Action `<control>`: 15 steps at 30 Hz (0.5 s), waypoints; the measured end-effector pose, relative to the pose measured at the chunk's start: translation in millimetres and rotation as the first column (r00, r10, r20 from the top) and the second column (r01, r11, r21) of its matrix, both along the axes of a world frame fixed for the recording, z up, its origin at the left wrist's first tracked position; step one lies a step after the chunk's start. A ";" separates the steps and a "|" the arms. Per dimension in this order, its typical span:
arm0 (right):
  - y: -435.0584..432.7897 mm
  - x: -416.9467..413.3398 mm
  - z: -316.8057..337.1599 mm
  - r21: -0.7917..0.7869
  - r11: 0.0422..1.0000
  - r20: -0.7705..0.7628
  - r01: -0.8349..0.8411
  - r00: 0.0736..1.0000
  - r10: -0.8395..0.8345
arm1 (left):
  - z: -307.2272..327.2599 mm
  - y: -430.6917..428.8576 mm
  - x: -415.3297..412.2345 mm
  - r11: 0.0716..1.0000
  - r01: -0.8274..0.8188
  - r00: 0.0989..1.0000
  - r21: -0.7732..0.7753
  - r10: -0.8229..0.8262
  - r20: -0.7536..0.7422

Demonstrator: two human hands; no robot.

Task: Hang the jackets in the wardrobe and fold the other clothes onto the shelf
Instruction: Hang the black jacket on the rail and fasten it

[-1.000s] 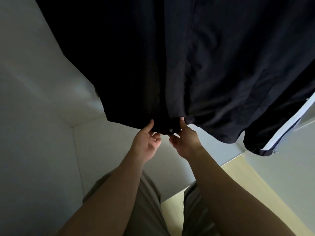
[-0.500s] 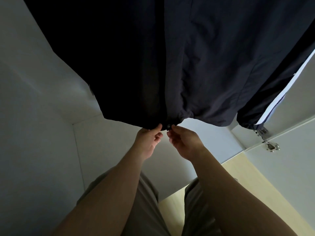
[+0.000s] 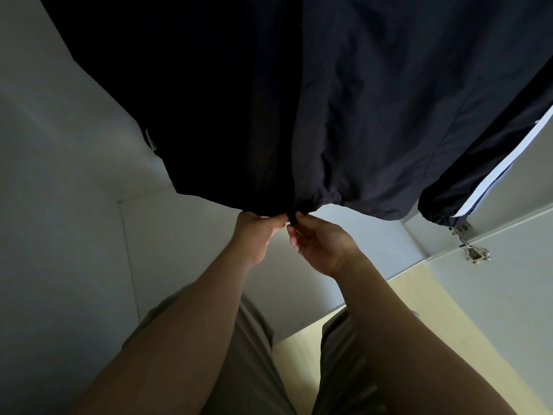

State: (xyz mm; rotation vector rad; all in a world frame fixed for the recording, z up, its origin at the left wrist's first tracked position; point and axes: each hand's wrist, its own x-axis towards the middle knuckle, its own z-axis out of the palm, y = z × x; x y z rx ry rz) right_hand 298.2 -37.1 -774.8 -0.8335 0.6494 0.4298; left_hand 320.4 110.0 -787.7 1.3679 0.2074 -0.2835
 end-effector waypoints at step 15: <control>7.3 -14.9 7.9 -0.002 0.992 0.012 0.126 0.992 -0.126 | 6.7 7.6 -3.3 0.991 0.009 0.997 0.131 0.001 -0.077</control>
